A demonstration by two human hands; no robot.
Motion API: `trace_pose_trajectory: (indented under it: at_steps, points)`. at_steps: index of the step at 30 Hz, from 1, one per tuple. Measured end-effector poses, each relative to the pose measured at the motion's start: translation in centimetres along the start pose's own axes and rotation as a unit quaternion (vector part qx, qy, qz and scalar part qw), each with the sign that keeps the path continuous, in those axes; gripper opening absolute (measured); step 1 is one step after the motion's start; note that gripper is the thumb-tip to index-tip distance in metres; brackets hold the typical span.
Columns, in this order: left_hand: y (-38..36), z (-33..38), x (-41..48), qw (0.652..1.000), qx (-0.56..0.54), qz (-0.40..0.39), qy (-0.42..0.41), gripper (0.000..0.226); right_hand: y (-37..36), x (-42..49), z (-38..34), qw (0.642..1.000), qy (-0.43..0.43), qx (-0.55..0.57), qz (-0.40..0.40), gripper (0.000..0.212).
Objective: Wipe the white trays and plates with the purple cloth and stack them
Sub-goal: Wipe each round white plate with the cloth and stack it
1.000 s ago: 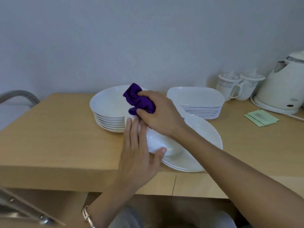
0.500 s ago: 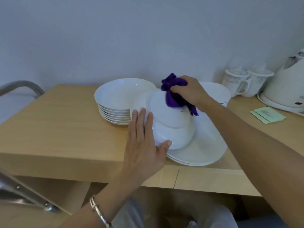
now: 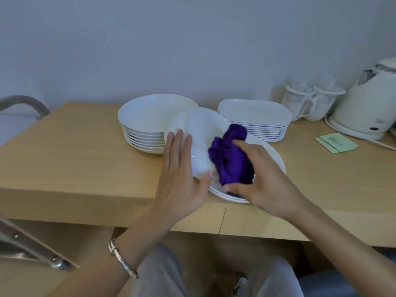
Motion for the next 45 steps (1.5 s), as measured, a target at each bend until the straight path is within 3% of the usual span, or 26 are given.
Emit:
trace_pose_trajectory:
  at_steps: [4,6,9,13,17,20,23,25,27,29,33,38,42,45]
  points:
    - [2.1,-0.8,-0.1,0.980,-0.196,0.028,0.022,0.062,-1.9,1.0,-5.4,0.987,0.121,-0.085,0.060,0.083]
    - [3.4,-1.9,0.0,0.965,-0.251,0.066,0.033,0.059,-2.3,2.5,-7.6,0.980,0.141,-0.110,0.088,0.079]
    - [4.9,-2.8,0.2,0.974,-0.198,0.101,0.041,0.054,-2.4,5.5,-10.4,0.976,0.130,-0.135,0.112,0.074]
    - [5.0,-2.1,0.7,0.990,-0.099,0.099,0.034,0.067,-2.4,10.8,-11.2,0.977,0.086,-0.158,0.117,0.071]
    - [2.7,-0.7,2.0,1.000,-0.002,0.004,0.014,0.085,-0.1,14.6,-7.4,0.989,-0.006,-0.081,0.122,0.061]
    - [0.6,-1.2,2.5,0.992,0.052,-0.097,0.063,0.120,2.6,14.0,-3.7,0.990,-0.037,0.011,0.138,0.052]
    - [0.1,-1.8,2.6,0.984,0.077,-0.130,0.095,0.134,4.1,11.1,-0.3,0.987,-0.052,0.064,0.141,0.043]
    - [0.1,-1.6,2.6,0.983,0.076,-0.141,0.091,0.141,3.5,8.9,1.4,0.986,-0.065,0.119,0.094,0.060]
    - [0.1,-1.5,2.6,0.985,0.066,-0.135,0.086,0.143,1.7,7.4,0.2,0.993,-0.023,0.114,0.030,0.077]
    - [0.0,-1.3,2.7,0.987,0.056,-0.128,0.077,0.142,-0.4,7.1,-2.3,0.996,0.031,0.080,-0.019,0.078]
    - [0.1,-1.1,2.7,0.988,0.049,-0.127,0.080,0.139,-1.1,8.9,-5.1,0.995,0.066,0.066,0.033,0.052]
    - [0.2,-1.0,2.7,0.983,0.068,-0.146,0.086,0.138,2.5,9.8,-1.6,0.988,-0.018,0.075,0.134,0.033]
    - [0.1,-0.8,2.7,0.984,0.053,-0.145,0.087,0.138,1.5,6.6,-1.0,0.989,-0.012,0.074,0.130,0.034]
    - [0.2,-0.7,2.6,0.986,0.051,-0.137,0.081,0.139,-0.4,5.0,-3.7,0.991,0.051,0.089,0.089,0.033]
Point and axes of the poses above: each hand's wrist, its own x-axis towards the middle knuckle, its own y-axis out of the back of the hand, z = x × y, the point moved 9 cm from there along x, towards the middle knuckle, and after that the axes turned 5 degrees about -y, right-handed, at the moved point
